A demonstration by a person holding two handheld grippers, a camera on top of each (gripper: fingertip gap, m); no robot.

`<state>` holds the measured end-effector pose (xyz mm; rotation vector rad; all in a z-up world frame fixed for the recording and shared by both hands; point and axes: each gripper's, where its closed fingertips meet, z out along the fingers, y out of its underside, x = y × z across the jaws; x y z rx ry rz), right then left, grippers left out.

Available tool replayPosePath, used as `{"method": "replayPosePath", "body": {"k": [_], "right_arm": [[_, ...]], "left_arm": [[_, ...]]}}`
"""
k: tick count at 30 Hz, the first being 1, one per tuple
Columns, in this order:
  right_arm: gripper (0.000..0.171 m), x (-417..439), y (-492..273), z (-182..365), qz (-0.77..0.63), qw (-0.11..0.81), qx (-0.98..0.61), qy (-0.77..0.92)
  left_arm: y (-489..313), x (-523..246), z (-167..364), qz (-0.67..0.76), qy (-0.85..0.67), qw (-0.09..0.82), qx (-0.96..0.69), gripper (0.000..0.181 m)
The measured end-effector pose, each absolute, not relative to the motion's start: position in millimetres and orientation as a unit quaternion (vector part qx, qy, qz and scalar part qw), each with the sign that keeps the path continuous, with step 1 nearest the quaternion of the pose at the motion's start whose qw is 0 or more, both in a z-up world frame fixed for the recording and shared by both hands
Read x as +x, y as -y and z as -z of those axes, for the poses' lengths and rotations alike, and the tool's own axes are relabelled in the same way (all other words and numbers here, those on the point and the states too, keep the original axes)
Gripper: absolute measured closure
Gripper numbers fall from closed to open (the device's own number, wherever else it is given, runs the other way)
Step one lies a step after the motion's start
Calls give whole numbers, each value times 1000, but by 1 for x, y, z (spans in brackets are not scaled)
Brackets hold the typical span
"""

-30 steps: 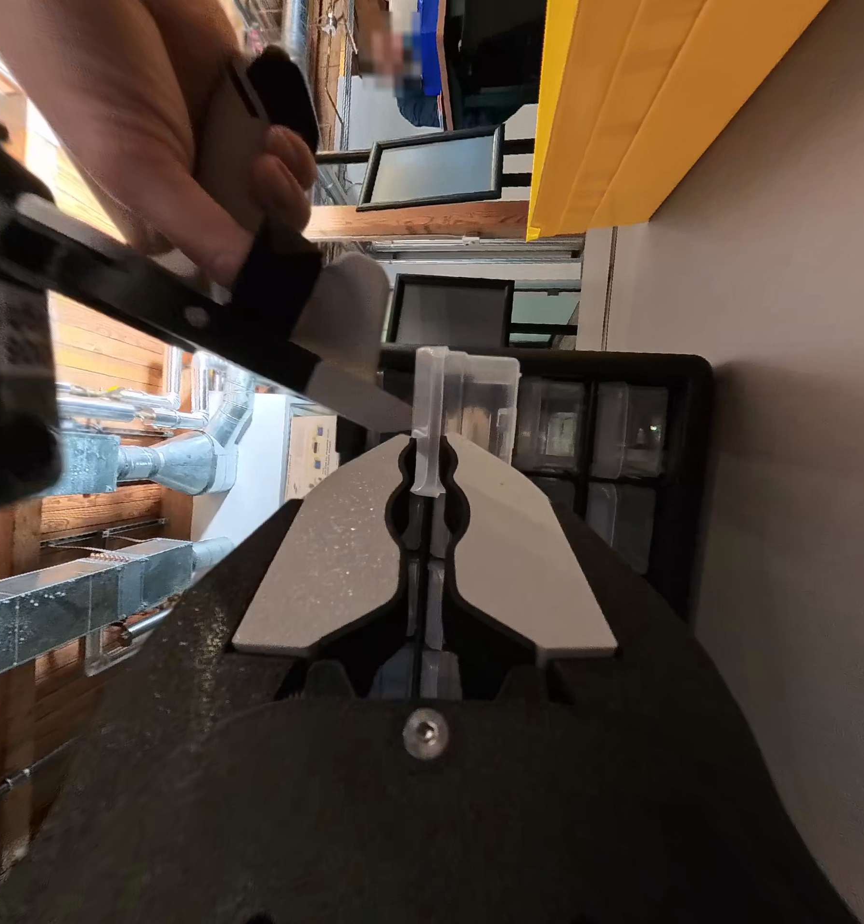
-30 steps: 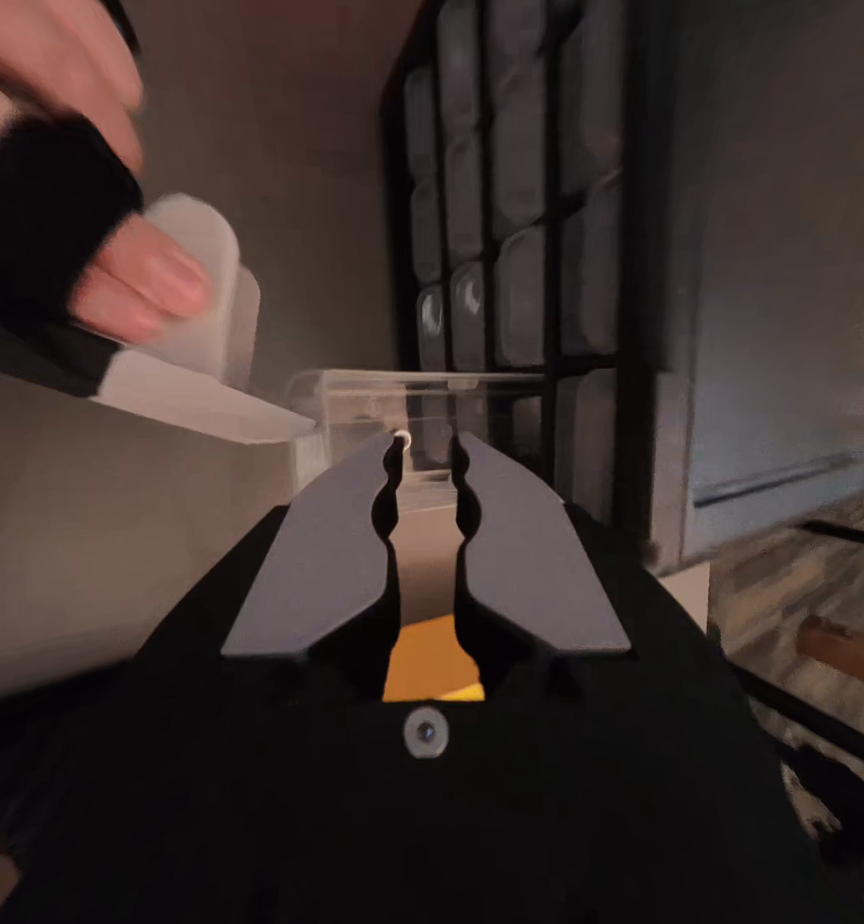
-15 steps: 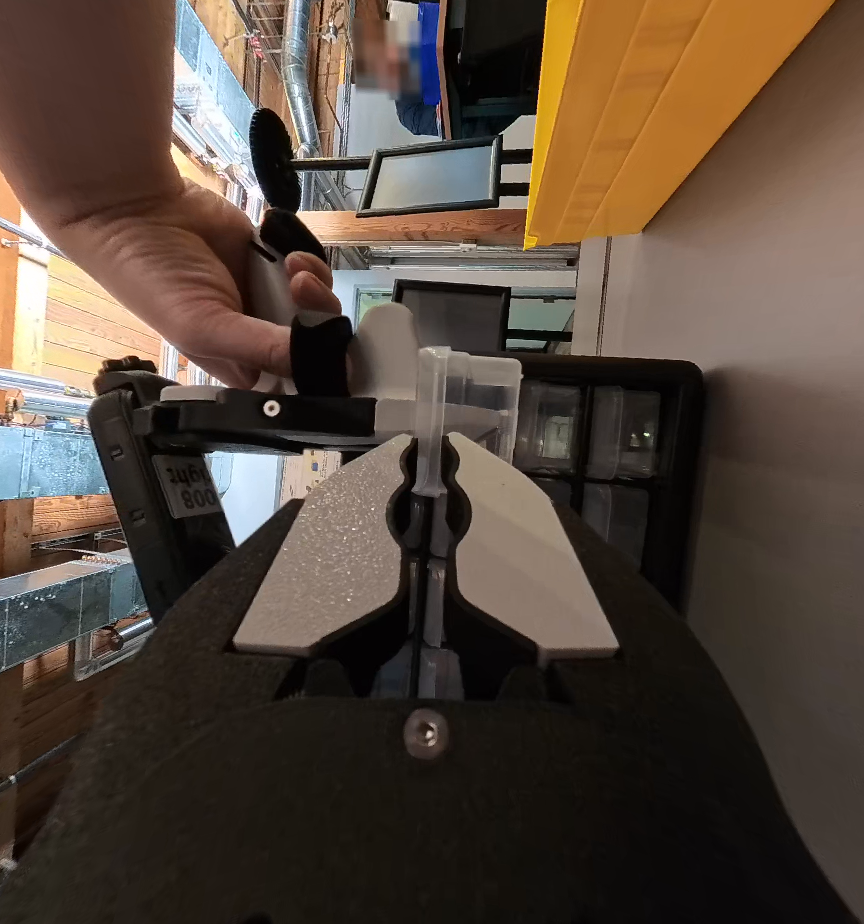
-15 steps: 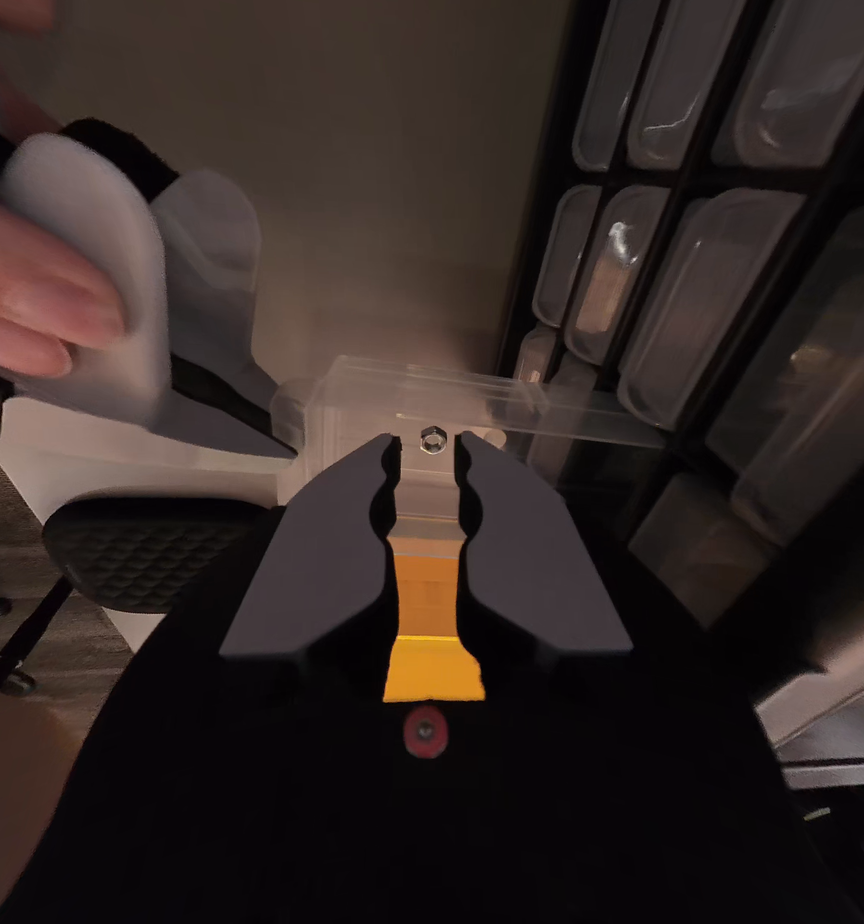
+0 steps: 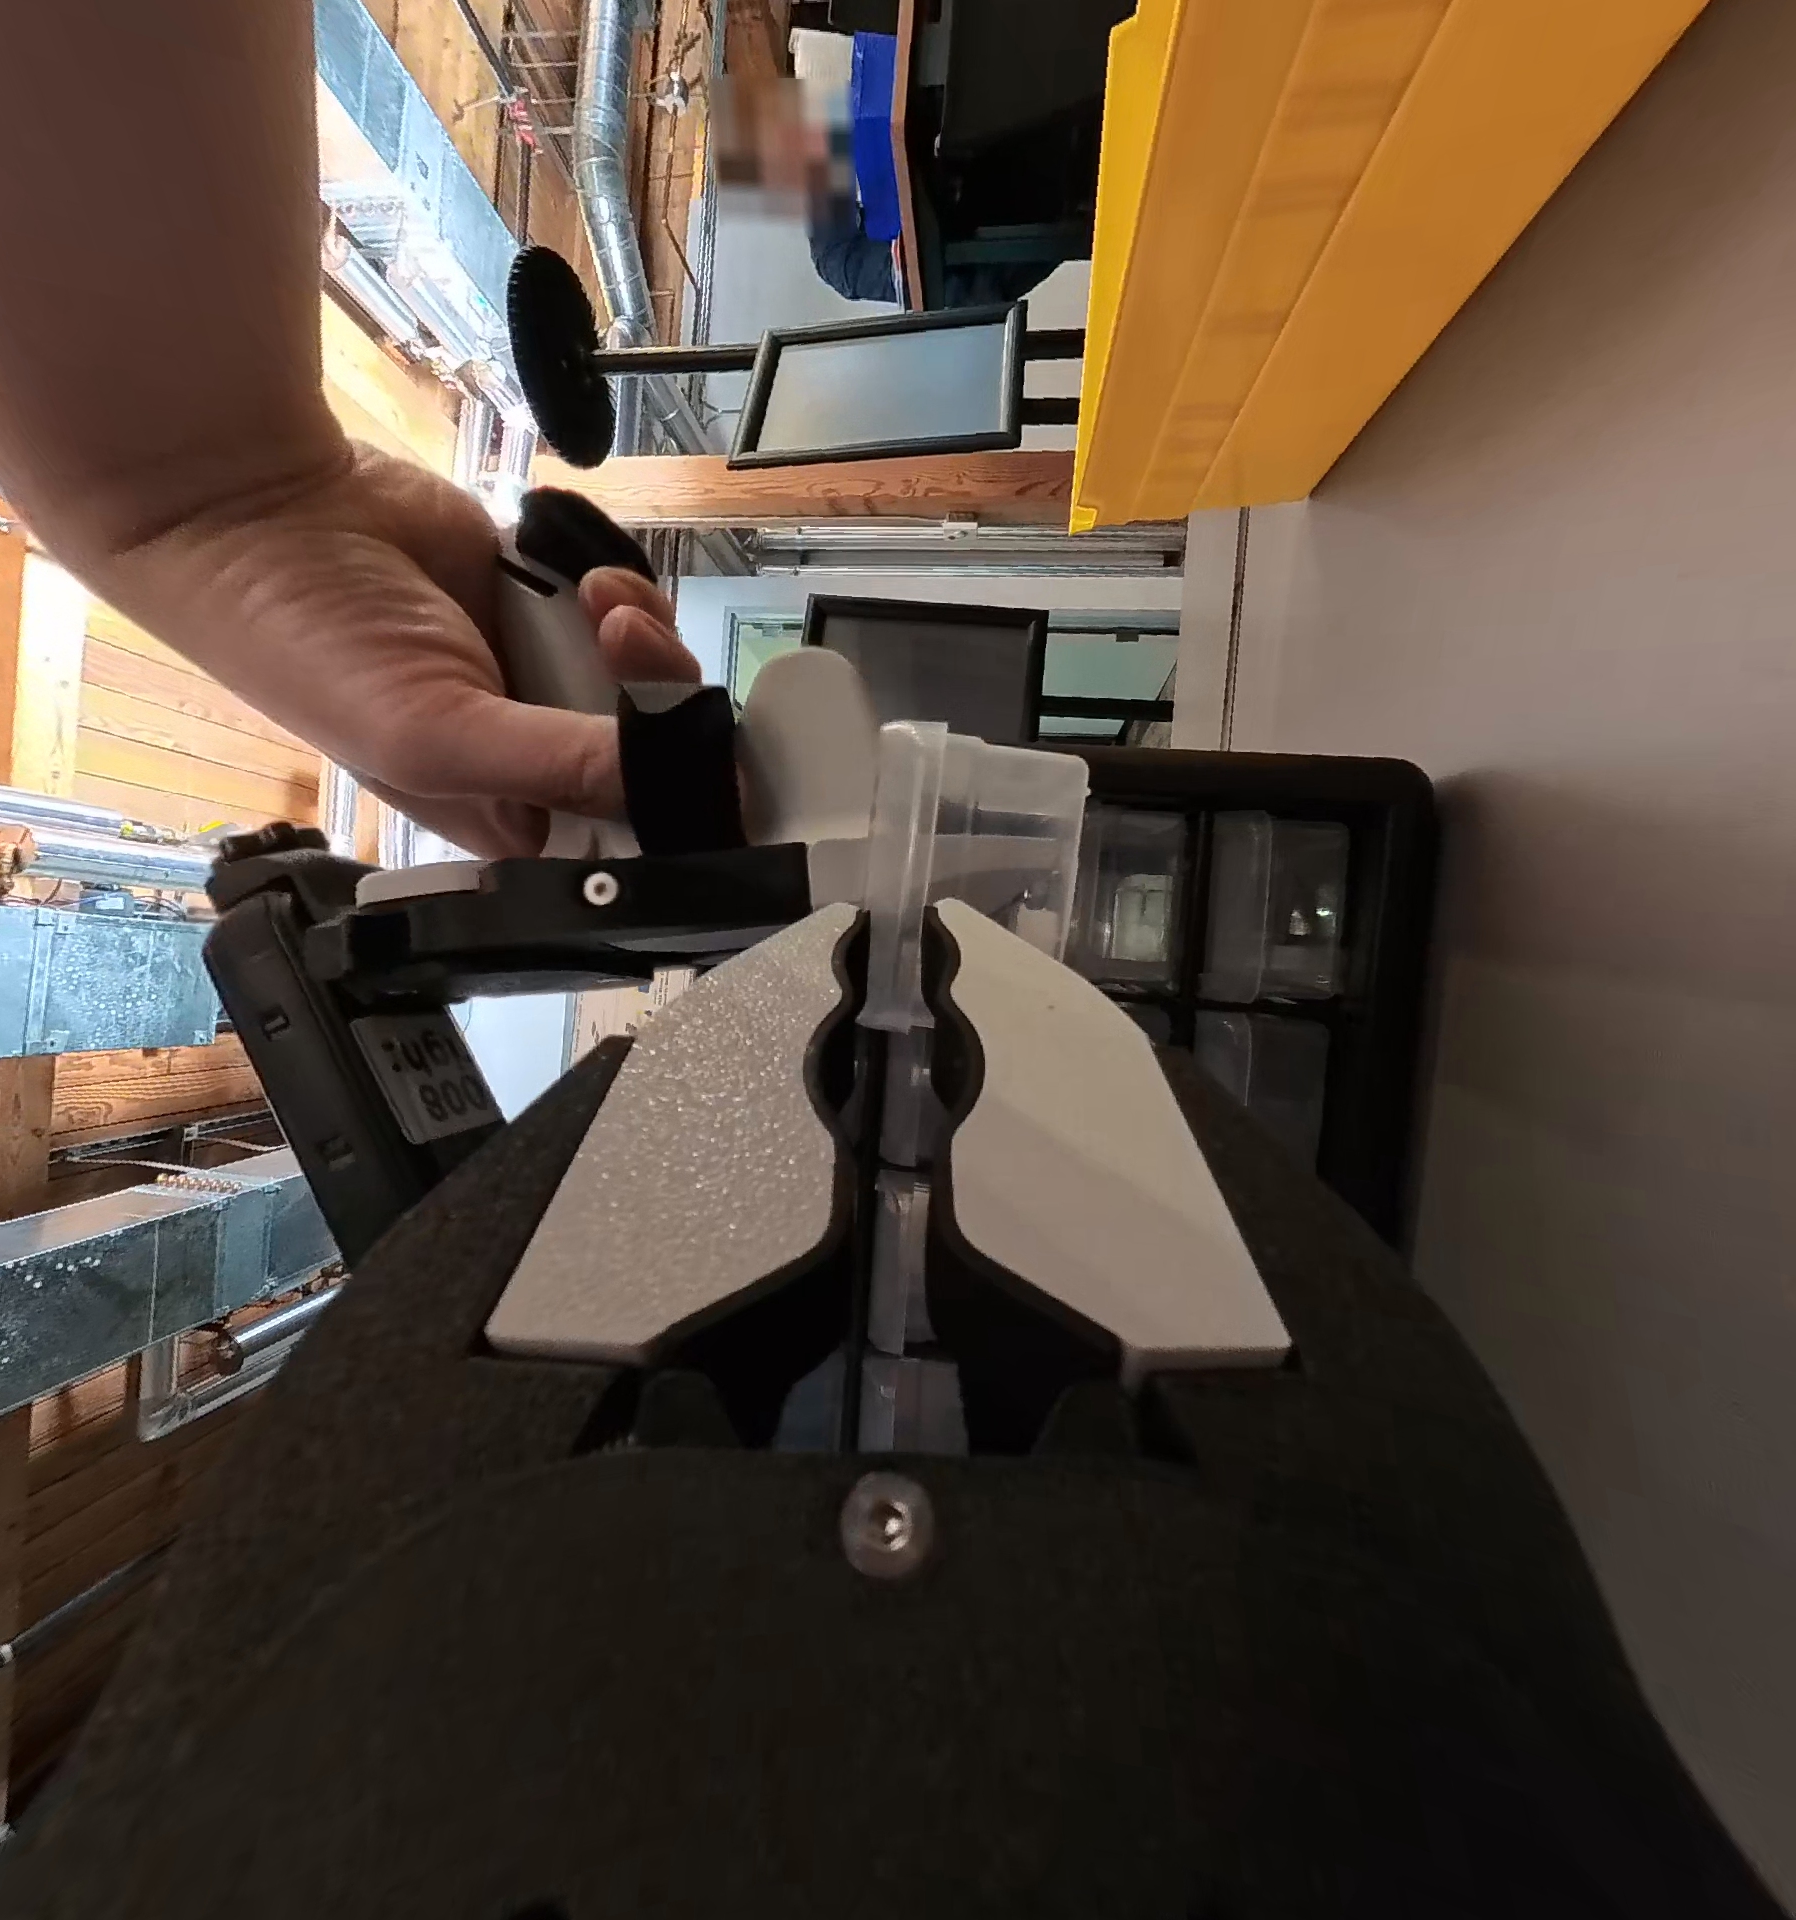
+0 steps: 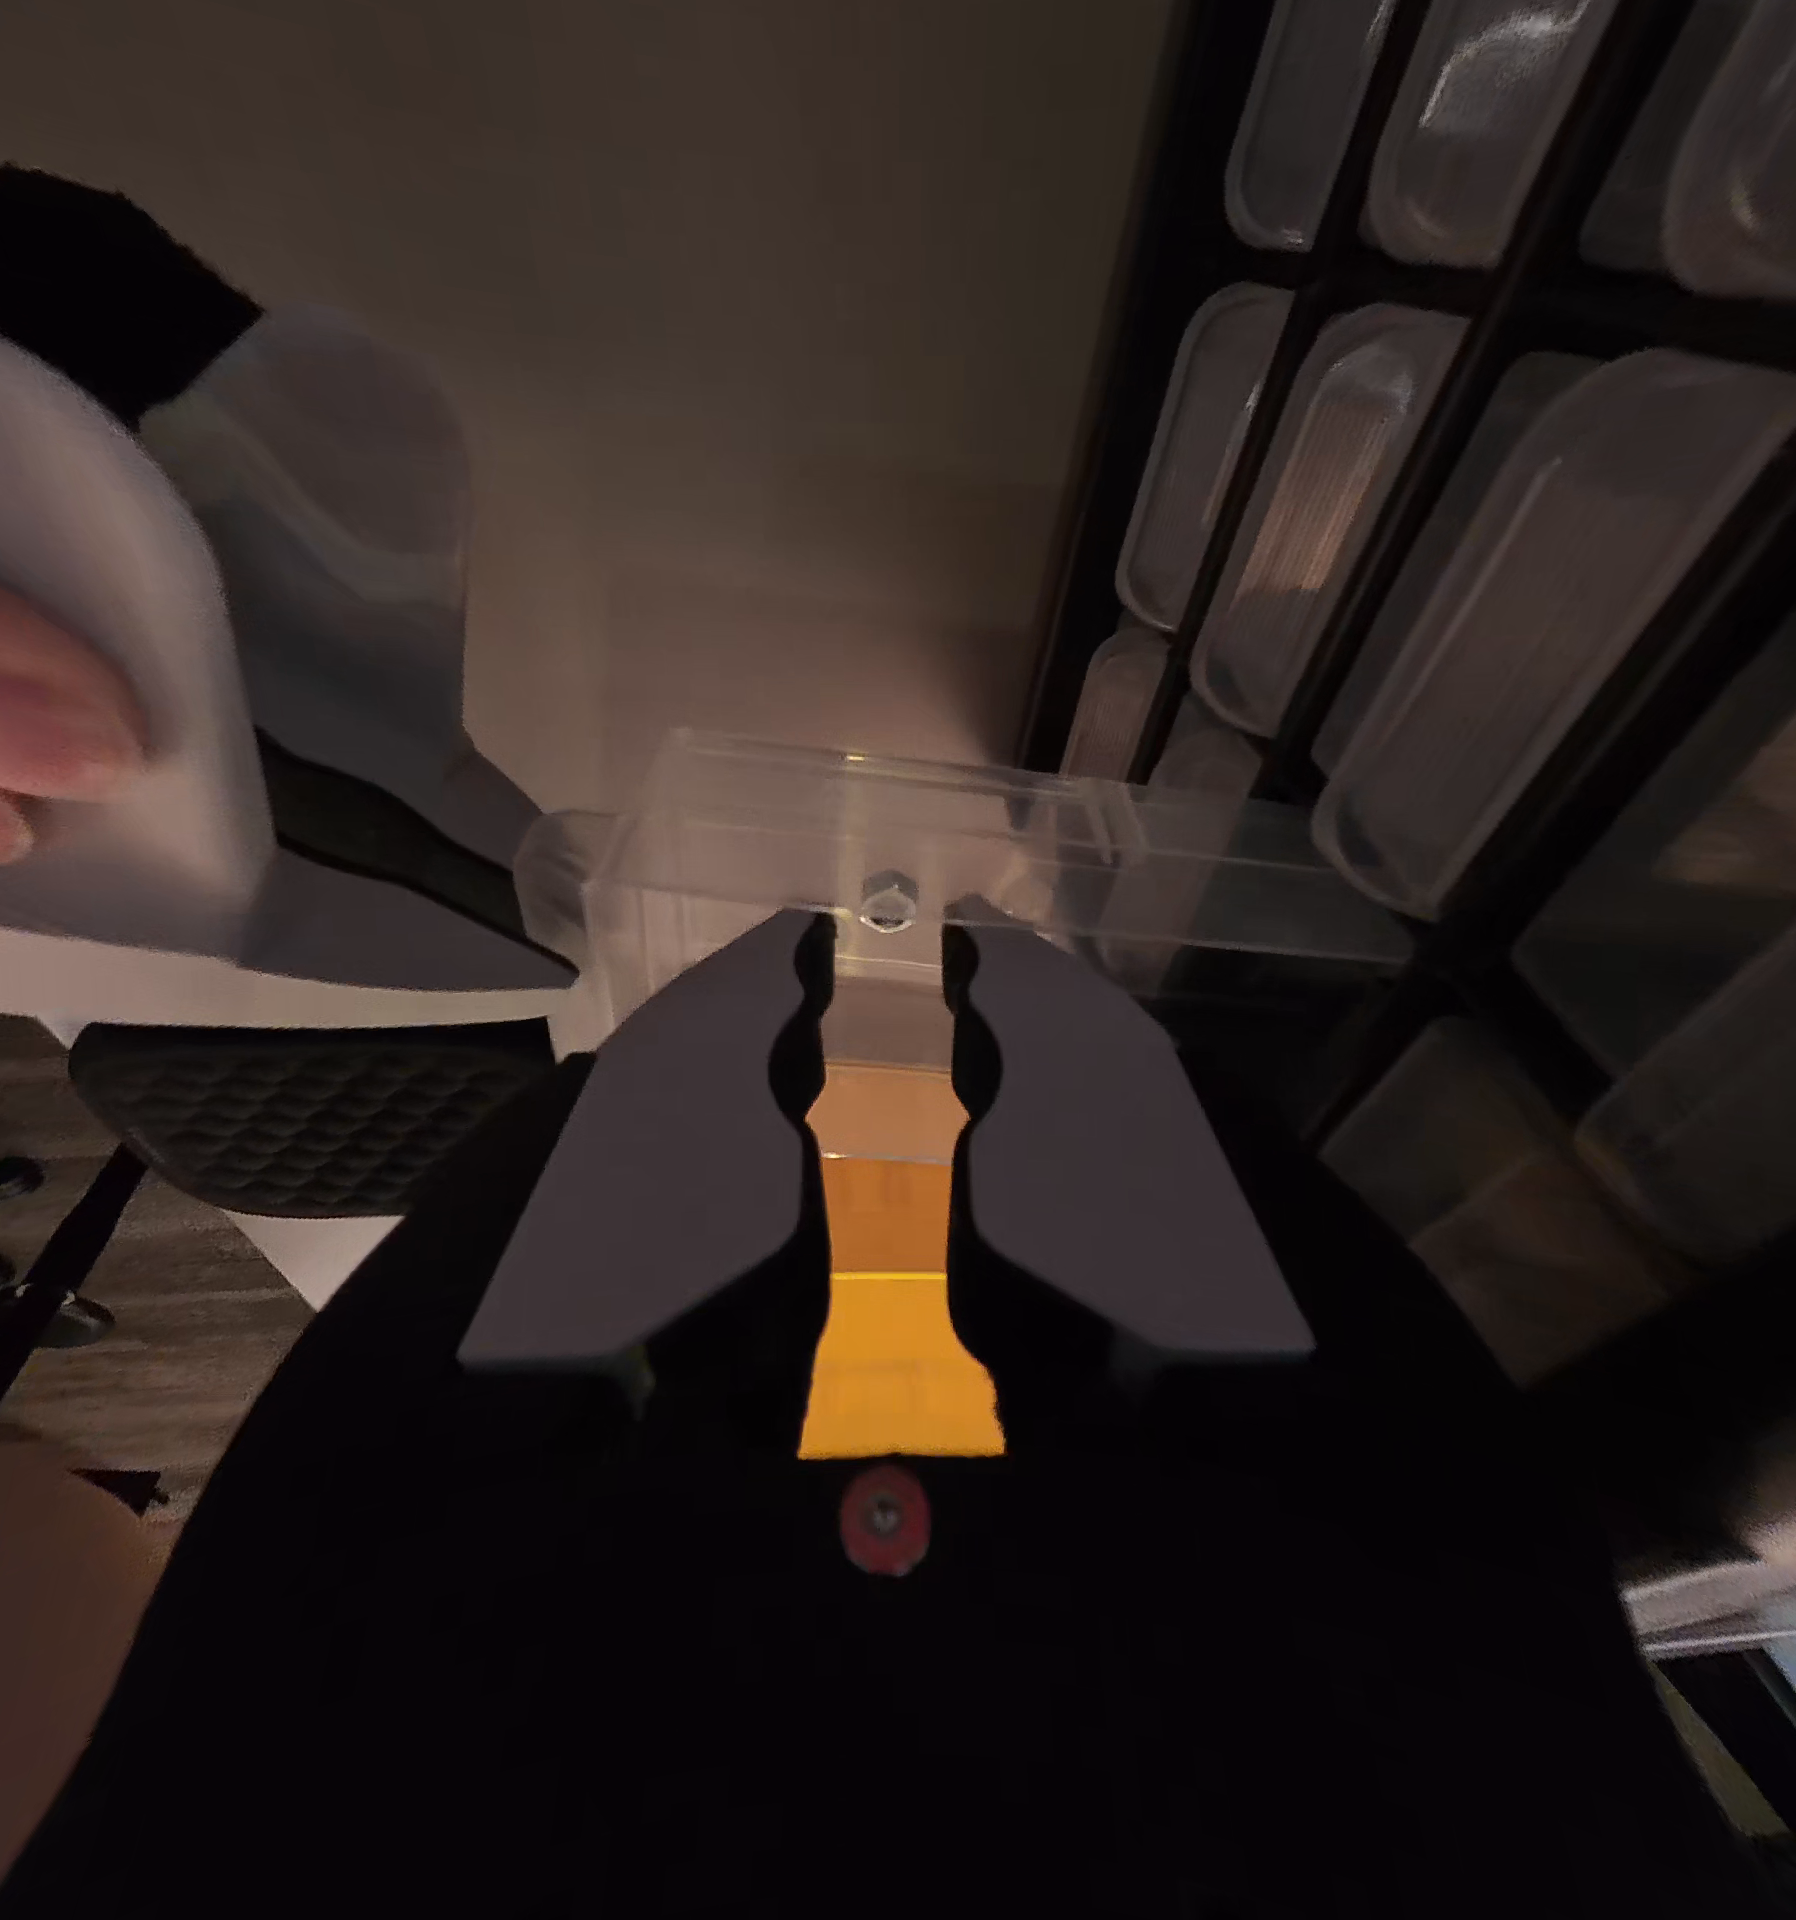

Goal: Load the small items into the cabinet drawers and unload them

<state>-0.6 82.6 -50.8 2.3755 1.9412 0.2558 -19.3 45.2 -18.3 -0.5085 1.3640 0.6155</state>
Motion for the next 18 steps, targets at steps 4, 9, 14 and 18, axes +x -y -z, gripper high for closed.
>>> {"method": "replayPosePath", "body": {"k": [4,9,14,18], "right_arm": [[159,0,-83,51,-87,40,767,-634],[160,0,-87,46,-82,7,767,-637],[160,-3,-87,8,-46,-121,773,-621],[160,31,-77,-44,-42,-309,780,-543]], "left_arm": [[-45,-19,19,-279,-615,702,-227,172],[-45,-19,18,-283,-612,703,-225,172],[-47,-20,19,-286,-613,701,-227,173],[-50,-20,20,-284,-613,700,-232,172]]}}
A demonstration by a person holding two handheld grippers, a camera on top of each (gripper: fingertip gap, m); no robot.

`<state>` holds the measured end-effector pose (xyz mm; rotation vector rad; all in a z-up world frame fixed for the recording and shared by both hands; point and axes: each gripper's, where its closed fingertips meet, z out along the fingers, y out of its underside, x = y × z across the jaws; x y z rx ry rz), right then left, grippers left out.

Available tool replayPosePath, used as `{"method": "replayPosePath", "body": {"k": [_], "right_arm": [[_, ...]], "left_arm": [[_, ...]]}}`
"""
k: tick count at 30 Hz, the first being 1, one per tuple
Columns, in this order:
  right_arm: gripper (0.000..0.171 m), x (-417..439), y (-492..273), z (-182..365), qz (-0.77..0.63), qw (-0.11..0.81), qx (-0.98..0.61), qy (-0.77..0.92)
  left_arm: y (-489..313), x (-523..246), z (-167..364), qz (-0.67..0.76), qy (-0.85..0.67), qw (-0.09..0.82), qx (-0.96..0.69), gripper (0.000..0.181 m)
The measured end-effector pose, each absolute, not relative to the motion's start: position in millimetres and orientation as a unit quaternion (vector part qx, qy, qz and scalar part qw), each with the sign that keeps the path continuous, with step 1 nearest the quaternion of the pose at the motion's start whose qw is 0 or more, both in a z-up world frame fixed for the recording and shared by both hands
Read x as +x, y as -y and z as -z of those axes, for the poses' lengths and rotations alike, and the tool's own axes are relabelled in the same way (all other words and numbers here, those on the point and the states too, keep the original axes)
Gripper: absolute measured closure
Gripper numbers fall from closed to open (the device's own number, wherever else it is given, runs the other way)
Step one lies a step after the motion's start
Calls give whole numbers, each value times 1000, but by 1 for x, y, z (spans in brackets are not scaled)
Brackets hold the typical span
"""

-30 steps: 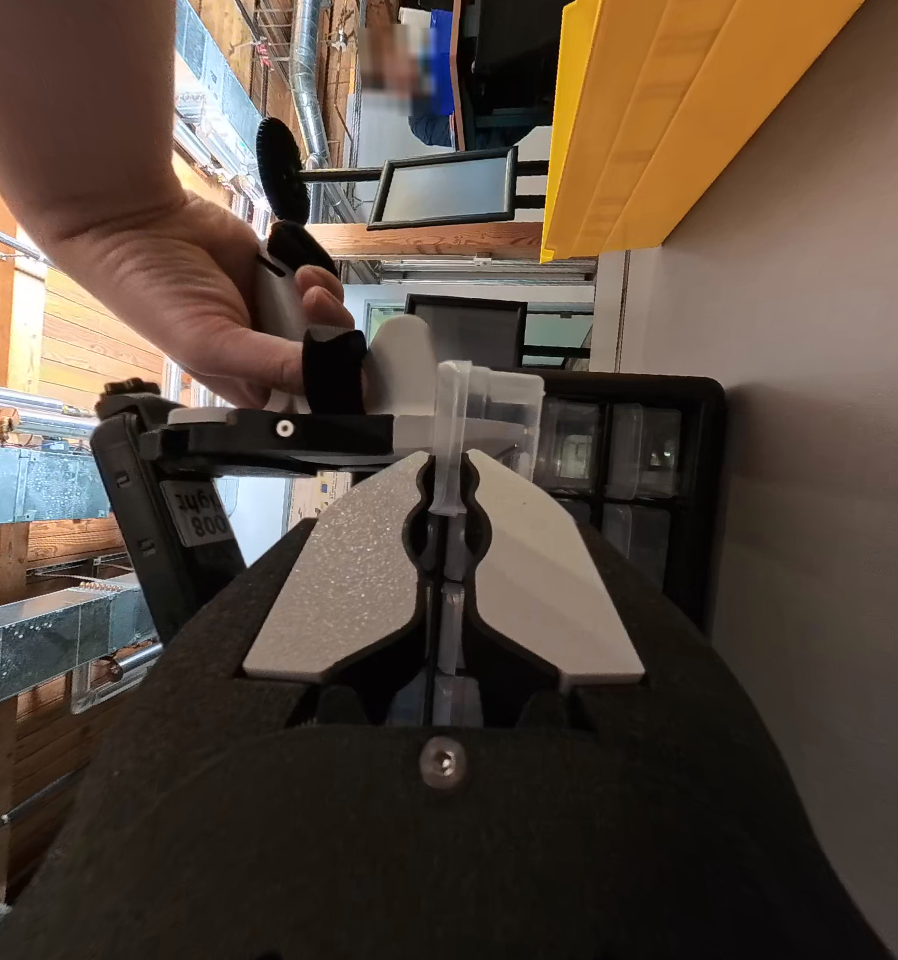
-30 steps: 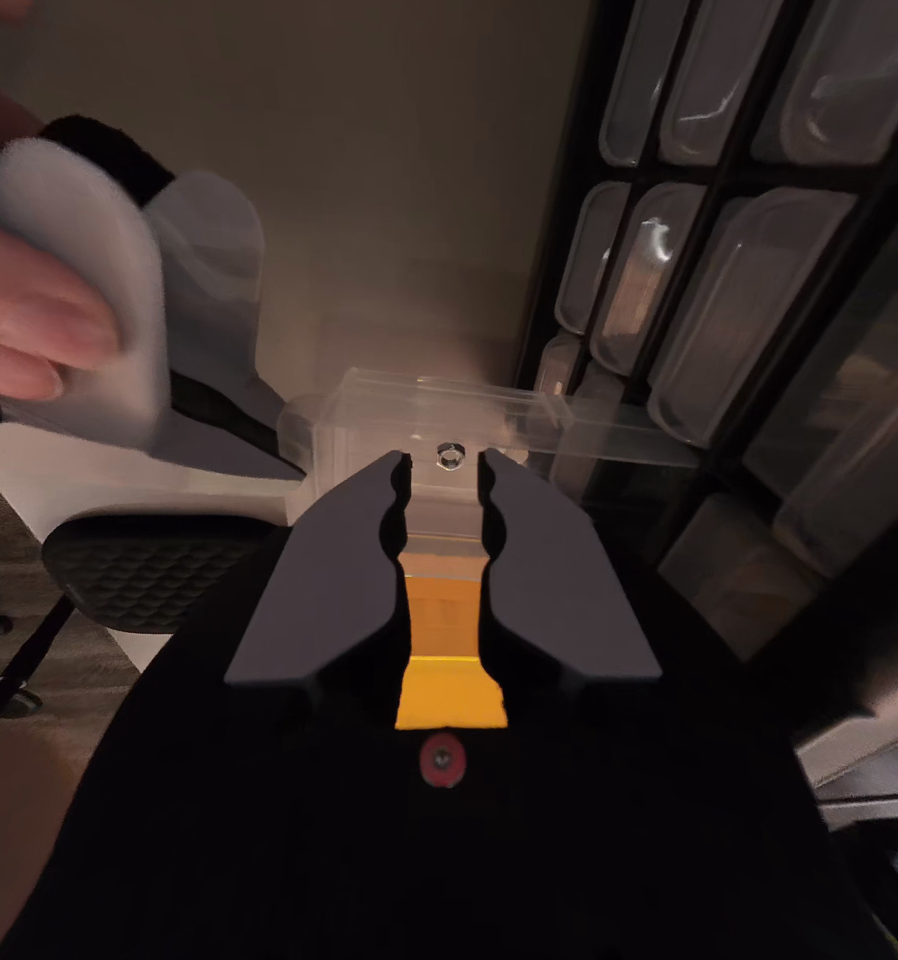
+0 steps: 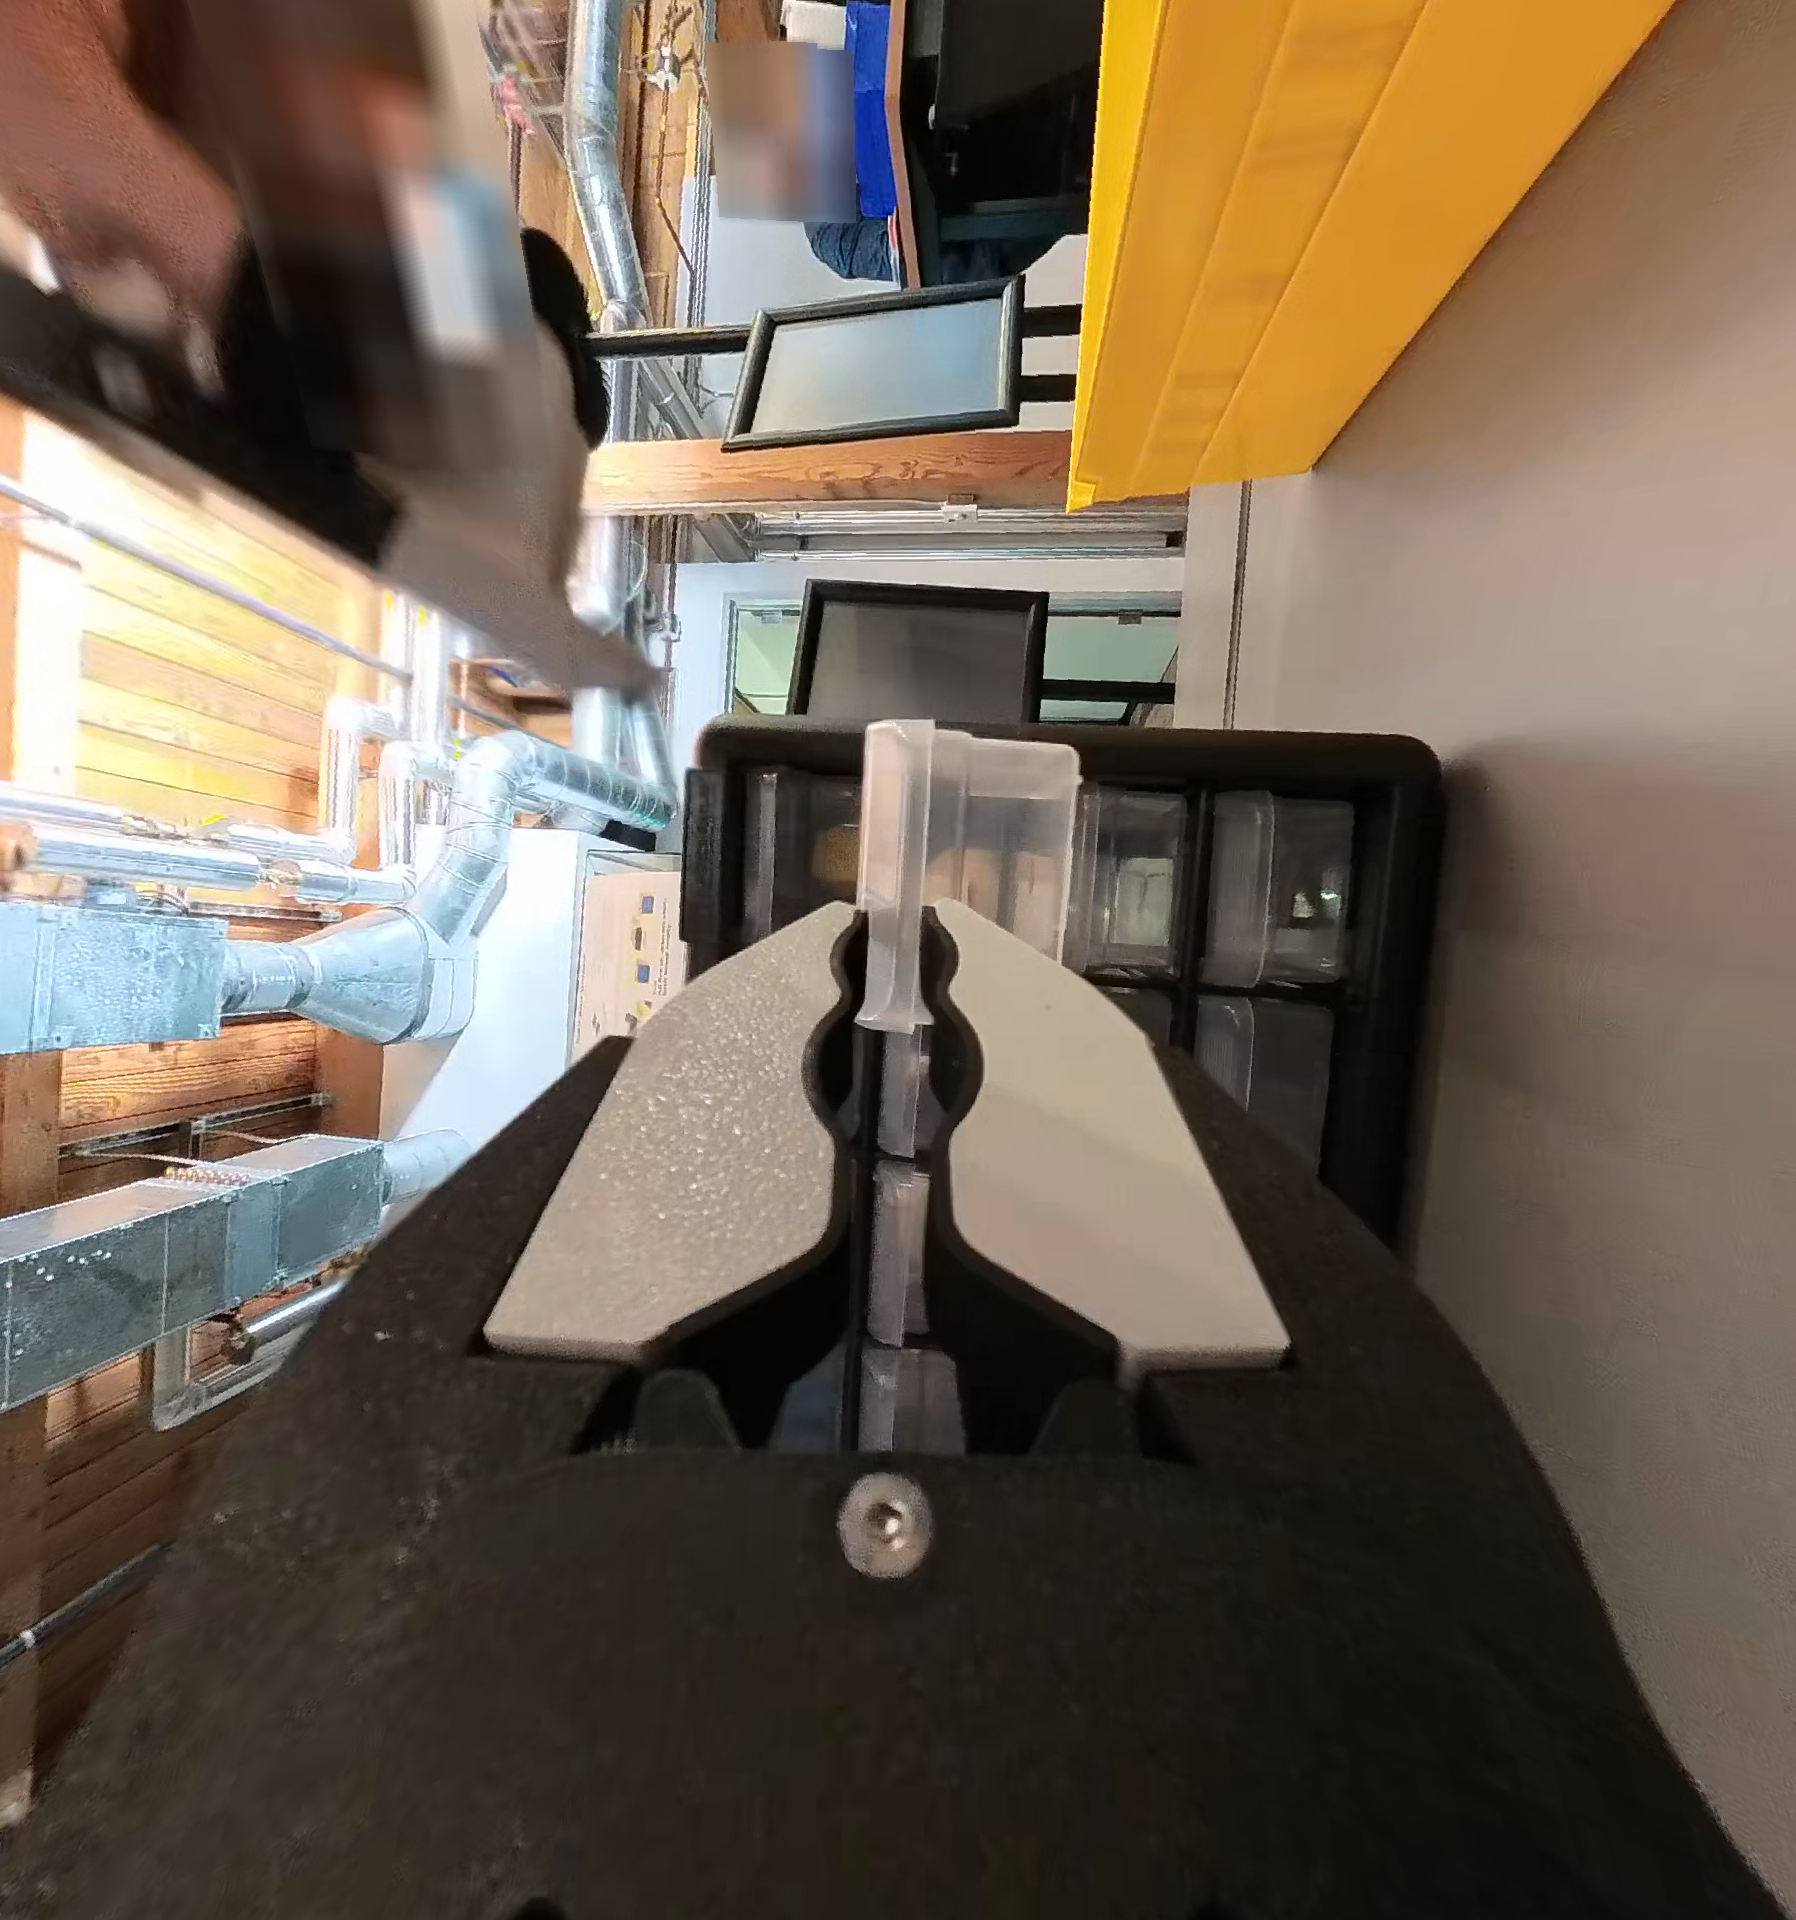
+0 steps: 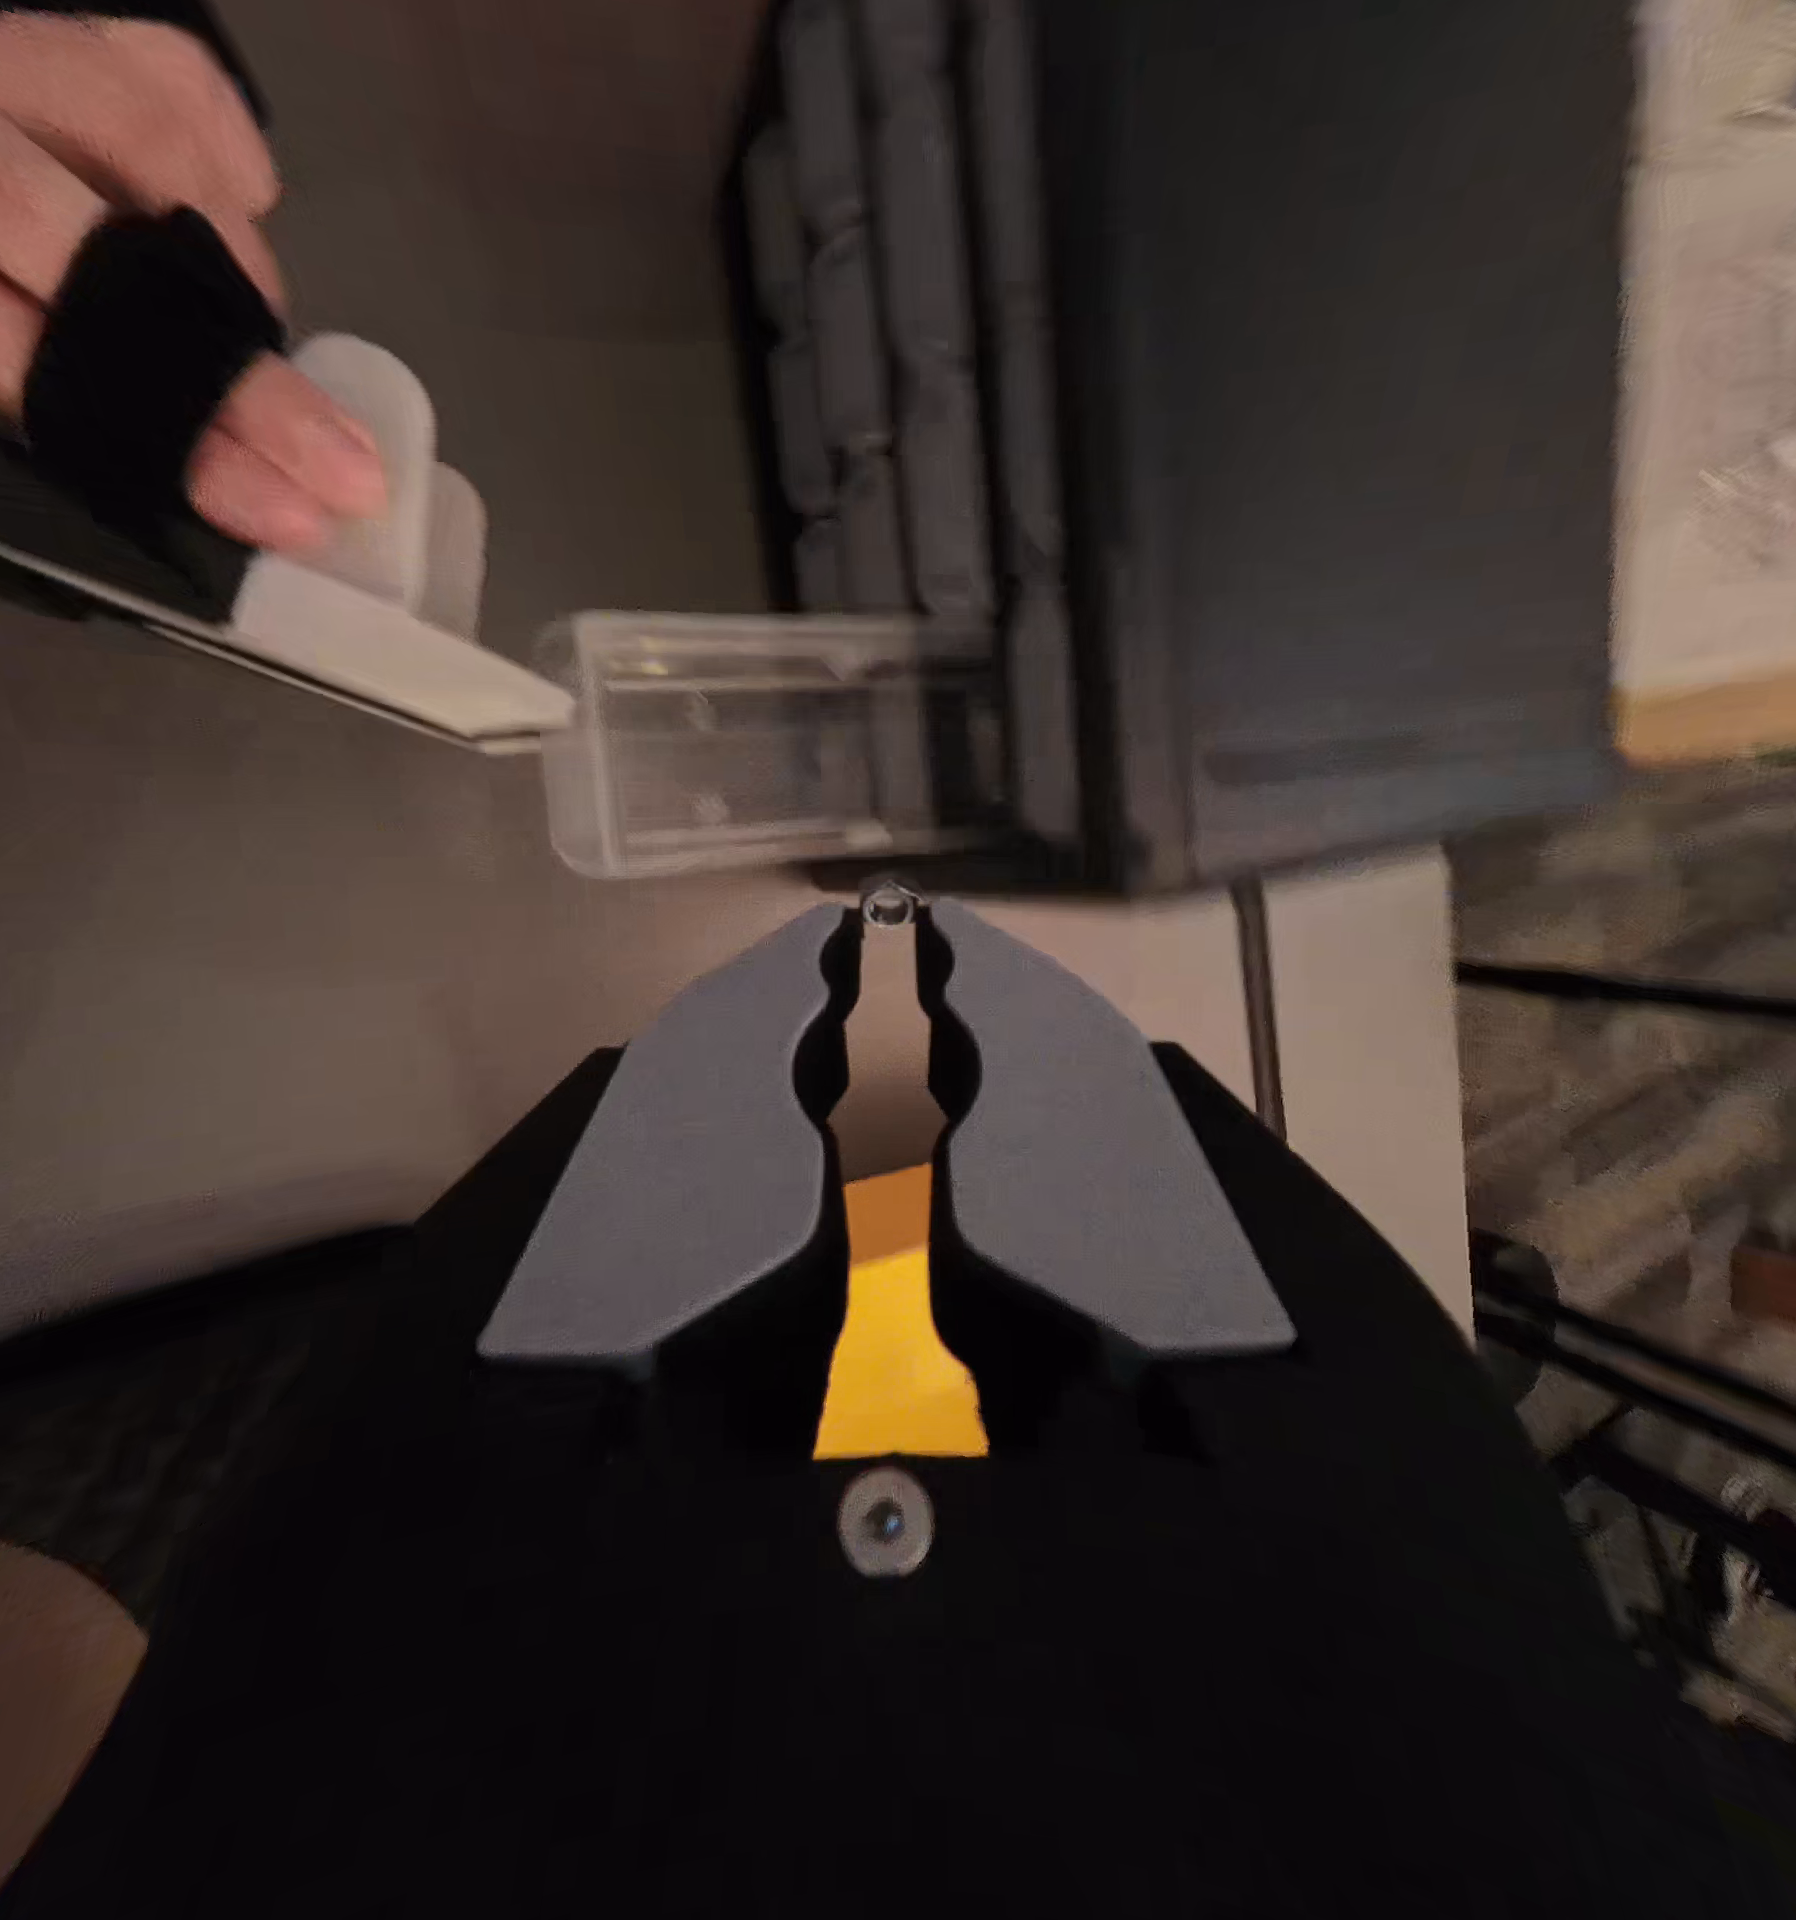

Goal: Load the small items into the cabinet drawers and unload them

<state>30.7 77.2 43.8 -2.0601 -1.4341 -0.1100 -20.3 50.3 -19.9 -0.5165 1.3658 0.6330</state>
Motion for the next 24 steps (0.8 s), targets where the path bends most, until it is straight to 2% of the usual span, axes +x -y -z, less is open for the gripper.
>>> {"method": "replayPosePath", "body": {"k": [2,4,6,10,14,21,24], "right_arm": [[160,82,-68,-50,71,356,-810,460],[160,138,-62,-33,83,354,-858,363],[160,189,-64,2,80,314,-904,278],[160,270,-74,83,79,171,-972,138],[160,284,-85,130,47,112,-987,104],[160,292,-88,159,61,66,-991,97],[160,294,-92,159,54,81,-992,82]], "left_arm": [[-53,-19,21,-285,-614,698,-236,172],[-57,-17,20,-293,-613,696,-234,172],[-63,-15,19,-297,-612,692,-240,172],[-79,-9,16,-315,-610,681,-256,172],[-95,-4,15,-323,-607,672,-275,172],[-115,2,14,-346,-604,659,-284,173],[-120,4,14,-347,-604,656,-292,173]]}}
